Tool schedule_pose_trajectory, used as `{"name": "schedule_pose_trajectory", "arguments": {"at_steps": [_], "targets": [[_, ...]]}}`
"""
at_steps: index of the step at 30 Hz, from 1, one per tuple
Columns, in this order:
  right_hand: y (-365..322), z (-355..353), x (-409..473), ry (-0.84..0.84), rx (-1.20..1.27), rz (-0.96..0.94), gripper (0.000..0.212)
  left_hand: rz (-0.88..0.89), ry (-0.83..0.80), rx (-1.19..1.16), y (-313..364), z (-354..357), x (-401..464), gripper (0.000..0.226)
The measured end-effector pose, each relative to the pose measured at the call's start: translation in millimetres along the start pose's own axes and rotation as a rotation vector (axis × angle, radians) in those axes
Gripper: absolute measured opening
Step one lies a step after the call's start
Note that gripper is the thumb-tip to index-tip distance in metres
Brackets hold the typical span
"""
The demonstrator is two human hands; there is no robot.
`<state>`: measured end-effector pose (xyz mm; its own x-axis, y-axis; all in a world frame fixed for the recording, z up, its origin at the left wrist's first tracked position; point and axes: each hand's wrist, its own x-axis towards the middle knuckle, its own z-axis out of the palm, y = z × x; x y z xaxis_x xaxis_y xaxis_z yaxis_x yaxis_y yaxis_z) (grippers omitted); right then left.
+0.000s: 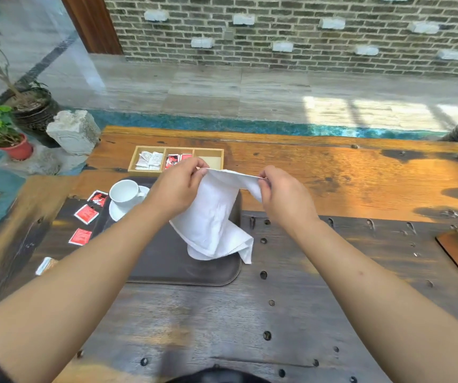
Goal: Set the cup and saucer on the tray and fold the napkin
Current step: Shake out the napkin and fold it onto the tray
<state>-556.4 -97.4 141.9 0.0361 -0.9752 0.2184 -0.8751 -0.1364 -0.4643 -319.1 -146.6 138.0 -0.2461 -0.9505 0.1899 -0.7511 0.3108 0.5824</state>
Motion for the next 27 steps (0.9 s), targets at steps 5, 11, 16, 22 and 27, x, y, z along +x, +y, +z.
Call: {"name": "schedule_pose_trajectory", "arguments": {"at_steps": [5, 11, 16, 22, 27], "targets": [[-18, -18, 19, 0.024, -0.011, -0.092, 0.015, 0.075, -0.108, 0.142, -16, -48, -4, 0.033], [-39, -34, 42, 0.062, -0.062, -0.197, 0.016, 0.062, -0.186, 0.451, -28, -104, 2, 0.028], [-53, -50, 57, 0.124, -0.055, -0.214, 0.015, -0.005, -0.01, 0.423, -25, -145, 0, 0.026], [-82, -68, 56, 0.197, -0.046, -0.226, 0.013, 0.095, 0.221, 0.393, -13, -185, -8, 0.024], [-109, -77, 29, 0.238, -0.068, -0.219, 0.011, 0.194, 0.268, 0.305, -20, -208, -38, 0.016]]}}
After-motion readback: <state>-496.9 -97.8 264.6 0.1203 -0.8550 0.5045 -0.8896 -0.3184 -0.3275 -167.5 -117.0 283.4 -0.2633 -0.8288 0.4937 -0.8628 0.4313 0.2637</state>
